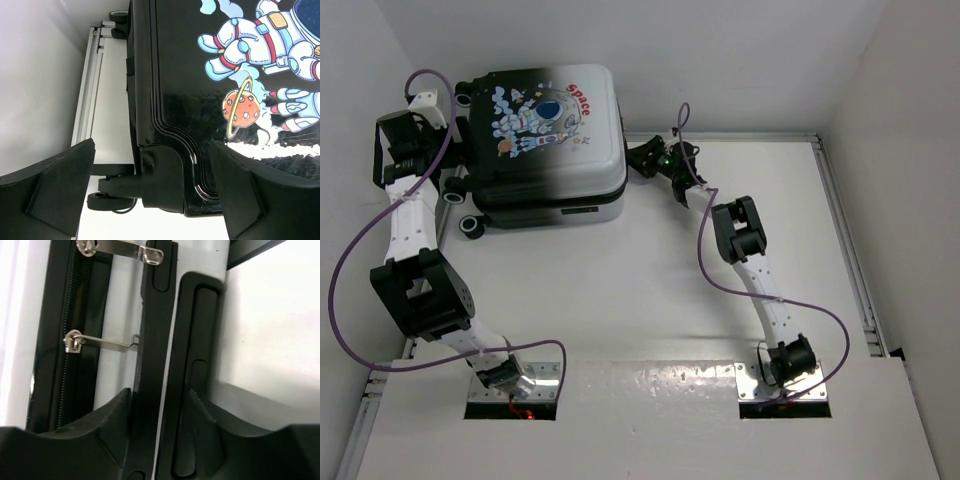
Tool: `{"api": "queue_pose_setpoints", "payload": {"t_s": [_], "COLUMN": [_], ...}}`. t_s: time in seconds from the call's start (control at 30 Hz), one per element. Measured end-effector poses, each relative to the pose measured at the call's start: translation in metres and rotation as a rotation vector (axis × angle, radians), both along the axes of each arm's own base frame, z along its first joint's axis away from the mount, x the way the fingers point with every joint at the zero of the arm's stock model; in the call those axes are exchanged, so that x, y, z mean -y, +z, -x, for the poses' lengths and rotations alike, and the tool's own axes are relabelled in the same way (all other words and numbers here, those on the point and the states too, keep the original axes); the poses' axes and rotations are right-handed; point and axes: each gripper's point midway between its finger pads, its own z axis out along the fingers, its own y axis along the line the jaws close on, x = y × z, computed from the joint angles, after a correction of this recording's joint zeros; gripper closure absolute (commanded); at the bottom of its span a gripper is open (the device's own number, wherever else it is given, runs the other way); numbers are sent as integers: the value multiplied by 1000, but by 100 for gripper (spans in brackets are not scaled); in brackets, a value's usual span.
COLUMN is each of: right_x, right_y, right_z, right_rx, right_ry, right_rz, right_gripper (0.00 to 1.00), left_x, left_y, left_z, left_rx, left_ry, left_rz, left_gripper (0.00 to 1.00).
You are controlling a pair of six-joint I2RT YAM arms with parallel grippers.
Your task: Pack the luggage
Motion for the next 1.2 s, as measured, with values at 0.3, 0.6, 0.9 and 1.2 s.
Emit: {"api": "queue_pose_setpoints", "payload": {"t_s": [0.3,0.6,0.9,1.2], "right_x": [0,39,78,173], "right_y": [6,5,4,83], "right_z": [10,129,291,308], "right_rx": [-52,-81,-86,376], "right_ry": [-23,62,194,39], "right_rz": [-72,37,209,503], "right_gripper": [100,100,60,100], "left_x": [-3,-6,51,174], "left_y": [-1,-3,-14,-35], "left_z": [0,2,-4,16], "left_rx": [-4,-11,-60,-156], "left_ry": [19,24,-142,-580], "left_rz": [0,0,-24,-135], "left_gripper": [3,3,5,31]}}
